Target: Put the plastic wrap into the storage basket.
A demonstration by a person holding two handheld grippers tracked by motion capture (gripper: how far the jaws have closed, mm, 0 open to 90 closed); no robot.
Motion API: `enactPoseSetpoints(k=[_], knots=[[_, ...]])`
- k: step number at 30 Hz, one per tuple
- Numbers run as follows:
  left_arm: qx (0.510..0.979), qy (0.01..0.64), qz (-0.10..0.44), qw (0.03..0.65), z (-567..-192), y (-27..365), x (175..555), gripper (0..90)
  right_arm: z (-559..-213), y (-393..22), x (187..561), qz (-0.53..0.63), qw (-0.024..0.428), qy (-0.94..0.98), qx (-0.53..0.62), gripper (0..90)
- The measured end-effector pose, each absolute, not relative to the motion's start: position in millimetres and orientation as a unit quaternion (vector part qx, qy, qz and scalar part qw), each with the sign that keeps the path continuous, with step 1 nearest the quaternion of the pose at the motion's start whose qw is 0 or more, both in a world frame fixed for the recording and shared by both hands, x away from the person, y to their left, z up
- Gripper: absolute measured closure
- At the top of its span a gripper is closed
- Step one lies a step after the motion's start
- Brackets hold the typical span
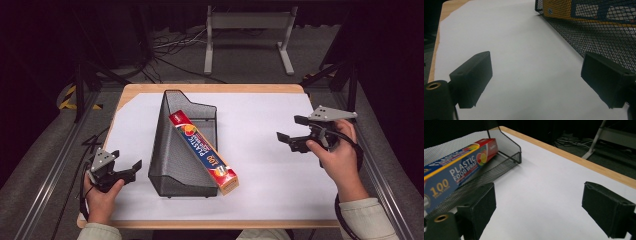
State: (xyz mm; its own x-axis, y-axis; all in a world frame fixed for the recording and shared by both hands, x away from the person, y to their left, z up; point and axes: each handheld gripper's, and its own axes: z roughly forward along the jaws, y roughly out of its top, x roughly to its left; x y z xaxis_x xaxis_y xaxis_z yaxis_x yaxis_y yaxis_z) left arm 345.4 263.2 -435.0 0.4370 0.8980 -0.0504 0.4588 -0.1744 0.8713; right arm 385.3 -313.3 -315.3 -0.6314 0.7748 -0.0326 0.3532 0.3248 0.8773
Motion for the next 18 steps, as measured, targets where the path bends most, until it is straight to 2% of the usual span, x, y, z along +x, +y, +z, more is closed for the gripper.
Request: enactPoseSetpoints(k=[9, 18], knots=[[0.725, 0.469, 0.25, 0.438, -436.0, 263.6, 345.5, 10.9, -373.0, -351.0, 380.5, 0.468, 0.226, 0.744, 0.42, 13.0], [0.727, 0.466, 0.251, 0.437, -435.3, 262.2, 345.7, 10.9, -408.1, -359.0, 383.9, 0.428, 0.237, 0.753, 0.441, 13.1]])
